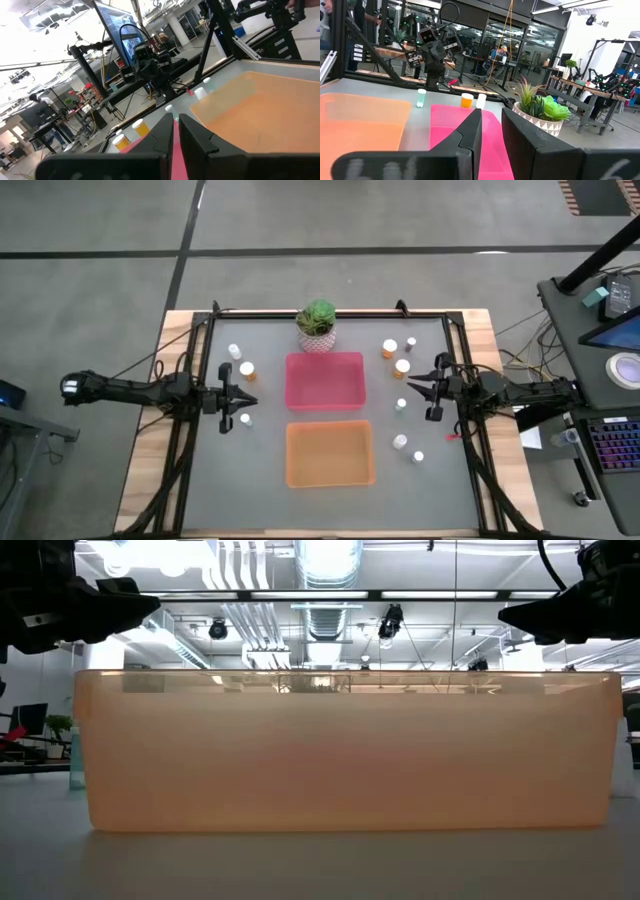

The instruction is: Pick and place medicine bottles into bin by pill shape (circle, oval)

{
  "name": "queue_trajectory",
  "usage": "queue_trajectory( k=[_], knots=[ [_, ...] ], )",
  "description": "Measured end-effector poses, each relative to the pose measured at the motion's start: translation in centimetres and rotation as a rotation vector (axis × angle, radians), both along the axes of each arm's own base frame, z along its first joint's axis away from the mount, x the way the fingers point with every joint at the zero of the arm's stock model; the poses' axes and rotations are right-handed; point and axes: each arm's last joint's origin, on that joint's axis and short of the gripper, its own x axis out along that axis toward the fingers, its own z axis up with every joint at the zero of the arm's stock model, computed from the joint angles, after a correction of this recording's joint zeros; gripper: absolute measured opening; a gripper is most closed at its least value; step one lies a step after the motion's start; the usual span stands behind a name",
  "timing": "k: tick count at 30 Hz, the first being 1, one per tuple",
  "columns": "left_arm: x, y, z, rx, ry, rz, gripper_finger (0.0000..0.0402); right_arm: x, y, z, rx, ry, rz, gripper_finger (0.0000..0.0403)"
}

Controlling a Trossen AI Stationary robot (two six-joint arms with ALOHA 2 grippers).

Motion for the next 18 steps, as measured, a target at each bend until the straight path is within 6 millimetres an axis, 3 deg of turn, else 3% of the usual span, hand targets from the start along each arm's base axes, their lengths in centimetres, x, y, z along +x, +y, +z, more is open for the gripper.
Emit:
queue_trajectory(
  k=[8,18],
  knots=[
    [-0.1,0.0,0.9,-0.049,-0.086,-0.014,0.0013,0.0,0.0,0.0,0.379,-0.061,0.042,0.0066],
    [-0.3,0.0,2.1,-0.160,-0.203,-0.036,0.0013,0.0,0.0,0.1,0.412,-0.078,0.051,0.0066]
  ],
)
